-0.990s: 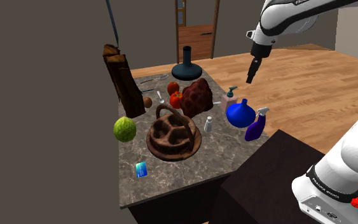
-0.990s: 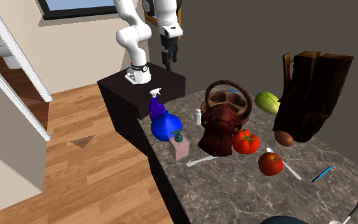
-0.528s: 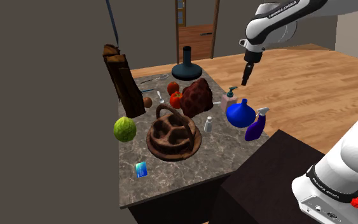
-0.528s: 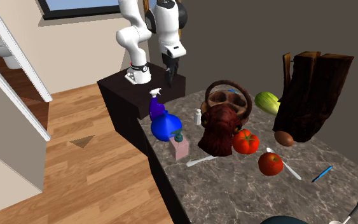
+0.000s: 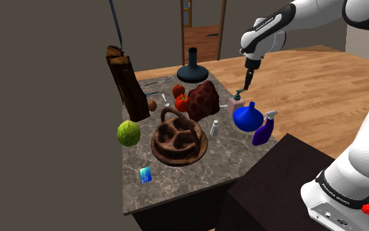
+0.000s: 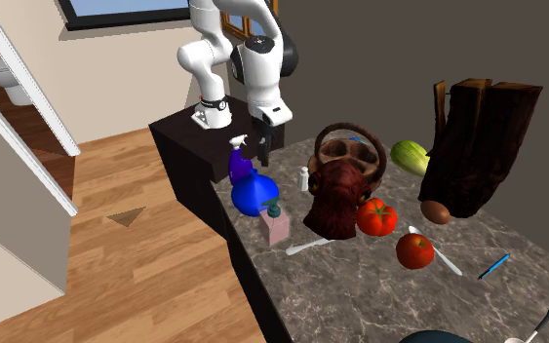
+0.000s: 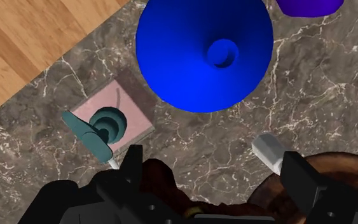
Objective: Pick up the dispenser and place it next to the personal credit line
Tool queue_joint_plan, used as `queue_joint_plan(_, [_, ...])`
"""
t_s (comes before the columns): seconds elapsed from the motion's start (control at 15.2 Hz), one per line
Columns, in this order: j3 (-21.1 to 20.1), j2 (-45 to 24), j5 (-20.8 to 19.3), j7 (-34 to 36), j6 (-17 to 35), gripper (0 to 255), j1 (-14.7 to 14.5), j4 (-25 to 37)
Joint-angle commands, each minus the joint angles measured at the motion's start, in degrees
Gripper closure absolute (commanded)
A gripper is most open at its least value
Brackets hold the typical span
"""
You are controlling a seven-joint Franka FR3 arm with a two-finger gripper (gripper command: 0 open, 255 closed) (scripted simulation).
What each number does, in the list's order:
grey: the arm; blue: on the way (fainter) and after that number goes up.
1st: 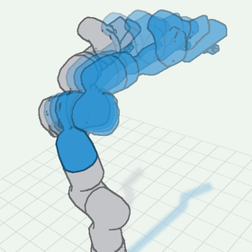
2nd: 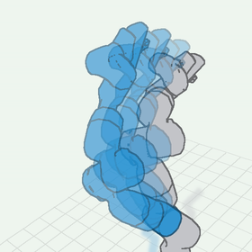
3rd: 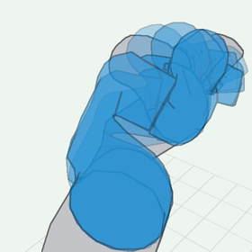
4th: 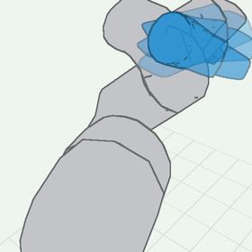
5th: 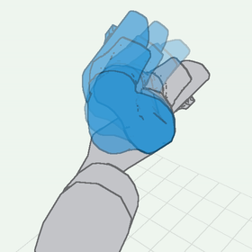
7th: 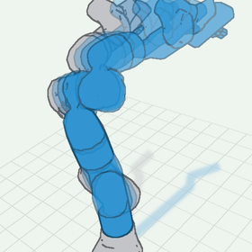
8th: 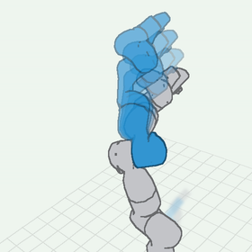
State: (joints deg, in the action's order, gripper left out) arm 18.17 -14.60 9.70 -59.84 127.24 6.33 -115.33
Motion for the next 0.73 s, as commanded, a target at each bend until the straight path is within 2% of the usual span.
queue_joint_plan(0.0, [-0.4, -5.1, 1.6, -2.9, 0.0, 0, 1.3, 4.5])
queue_joint_plan(0.53, [-3.1, -24.5, 4.9, -10.2, -3.2, 0, 7.1, 25.9])
queue_joint_plan(0.66, [-3.2, -25.1, 5.0, -10.3, -2.7, 0, 7.2, 25.9])
